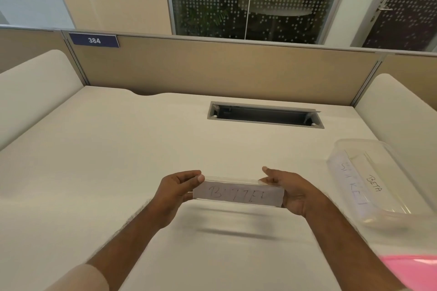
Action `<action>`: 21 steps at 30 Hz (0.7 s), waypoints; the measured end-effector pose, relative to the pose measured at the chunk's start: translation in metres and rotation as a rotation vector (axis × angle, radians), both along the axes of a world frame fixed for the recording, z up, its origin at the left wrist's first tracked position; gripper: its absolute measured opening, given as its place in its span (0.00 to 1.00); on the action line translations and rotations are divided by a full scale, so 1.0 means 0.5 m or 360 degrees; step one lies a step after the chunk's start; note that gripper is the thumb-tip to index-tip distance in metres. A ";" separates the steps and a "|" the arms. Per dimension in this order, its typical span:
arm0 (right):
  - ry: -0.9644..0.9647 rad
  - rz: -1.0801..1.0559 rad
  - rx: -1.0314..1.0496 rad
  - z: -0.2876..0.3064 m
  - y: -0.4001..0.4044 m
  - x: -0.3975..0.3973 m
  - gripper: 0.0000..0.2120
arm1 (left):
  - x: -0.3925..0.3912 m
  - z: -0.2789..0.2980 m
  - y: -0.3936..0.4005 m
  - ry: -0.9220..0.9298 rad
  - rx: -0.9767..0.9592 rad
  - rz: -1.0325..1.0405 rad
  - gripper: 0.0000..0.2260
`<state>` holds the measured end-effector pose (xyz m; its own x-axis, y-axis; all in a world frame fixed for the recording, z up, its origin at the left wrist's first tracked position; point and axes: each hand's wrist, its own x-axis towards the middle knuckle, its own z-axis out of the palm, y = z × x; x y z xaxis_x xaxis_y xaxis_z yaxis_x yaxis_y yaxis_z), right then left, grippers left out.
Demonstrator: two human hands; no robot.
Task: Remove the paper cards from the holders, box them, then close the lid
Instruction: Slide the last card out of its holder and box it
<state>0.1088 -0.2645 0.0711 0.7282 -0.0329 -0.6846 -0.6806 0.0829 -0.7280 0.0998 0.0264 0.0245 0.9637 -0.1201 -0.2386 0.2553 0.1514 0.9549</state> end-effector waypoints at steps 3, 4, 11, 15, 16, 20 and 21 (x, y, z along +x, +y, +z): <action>-0.0057 0.0060 0.0021 0.001 -0.007 -0.006 0.26 | 0.001 0.003 0.001 0.0019 -0.0020 -0.0015 0.24; -0.0086 0.0076 0.0016 0.001 -0.008 -0.009 0.29 | 0.001 0.005 0.001 0.0036 -0.0024 -0.0011 0.24; -0.0308 0.0110 0.0032 0.004 0.000 -0.037 0.38 | 0.000 0.021 -0.010 0.0178 -0.0005 0.0149 0.29; -0.0461 0.0052 -0.0009 0.009 0.013 -0.055 0.37 | -0.004 0.029 -0.026 0.0214 0.0106 0.0399 0.32; -0.0495 0.0005 -0.0022 0.011 0.017 -0.058 0.35 | -0.005 0.030 -0.031 0.0209 0.0142 0.0440 0.32; -0.0588 -0.0195 -0.0120 0.021 0.031 -0.066 0.28 | -0.013 0.036 -0.053 0.0171 0.0262 0.0558 0.27; -0.0606 -0.0224 -0.0147 0.023 0.033 -0.068 0.27 | -0.016 0.039 -0.058 0.0154 0.0276 0.0584 0.27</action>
<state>0.0745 -0.2483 0.0828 0.9128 -0.1987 -0.3567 -0.3480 0.0784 -0.9342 0.0921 -0.0026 0.0442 0.9072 0.2771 -0.3165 0.3040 0.0881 0.9486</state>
